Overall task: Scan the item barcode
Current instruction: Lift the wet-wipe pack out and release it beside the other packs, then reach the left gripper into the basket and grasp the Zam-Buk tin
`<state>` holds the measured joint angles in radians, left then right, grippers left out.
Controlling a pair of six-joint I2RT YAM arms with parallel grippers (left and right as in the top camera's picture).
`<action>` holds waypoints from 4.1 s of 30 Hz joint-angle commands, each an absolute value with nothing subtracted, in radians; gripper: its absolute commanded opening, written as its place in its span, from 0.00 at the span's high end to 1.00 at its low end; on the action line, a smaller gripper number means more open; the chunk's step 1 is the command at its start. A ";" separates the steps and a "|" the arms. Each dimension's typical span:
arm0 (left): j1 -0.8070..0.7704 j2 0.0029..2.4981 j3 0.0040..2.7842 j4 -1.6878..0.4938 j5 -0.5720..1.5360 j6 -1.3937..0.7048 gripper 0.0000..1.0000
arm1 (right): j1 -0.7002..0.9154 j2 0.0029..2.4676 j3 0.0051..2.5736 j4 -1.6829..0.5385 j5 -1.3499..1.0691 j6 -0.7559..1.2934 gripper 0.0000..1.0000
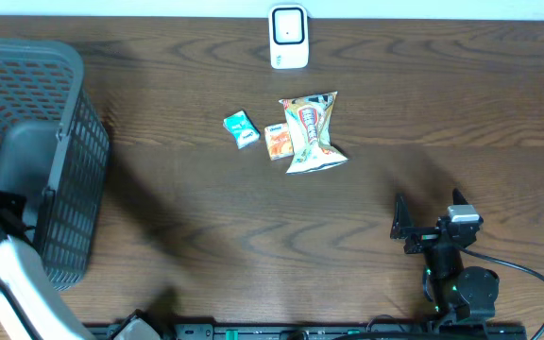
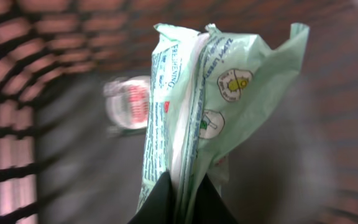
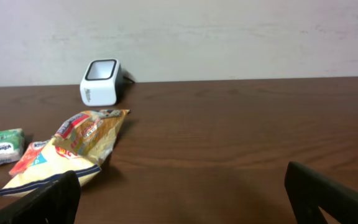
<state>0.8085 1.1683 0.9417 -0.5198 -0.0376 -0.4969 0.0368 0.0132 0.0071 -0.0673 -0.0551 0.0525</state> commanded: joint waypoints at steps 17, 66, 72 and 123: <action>0.598 0.900 0.963 0.141 0.836 -0.952 0.93 | 0.031 0.012 0.006 -0.072 -0.056 0.066 0.01; -0.212 1.431 1.456 -0.797 0.054 -0.266 0.02 | 0.031 0.012 0.006 -0.072 -0.056 0.066 0.01; -0.194 1.428 1.704 -1.073 -0.106 -0.237 0.02 | 0.031 0.012 0.006 -0.072 -0.056 0.066 0.01; 0.751 1.634 1.260 -0.692 -0.442 -0.669 0.02 | 0.031 0.012 0.006 -0.072 -0.056 0.066 0.01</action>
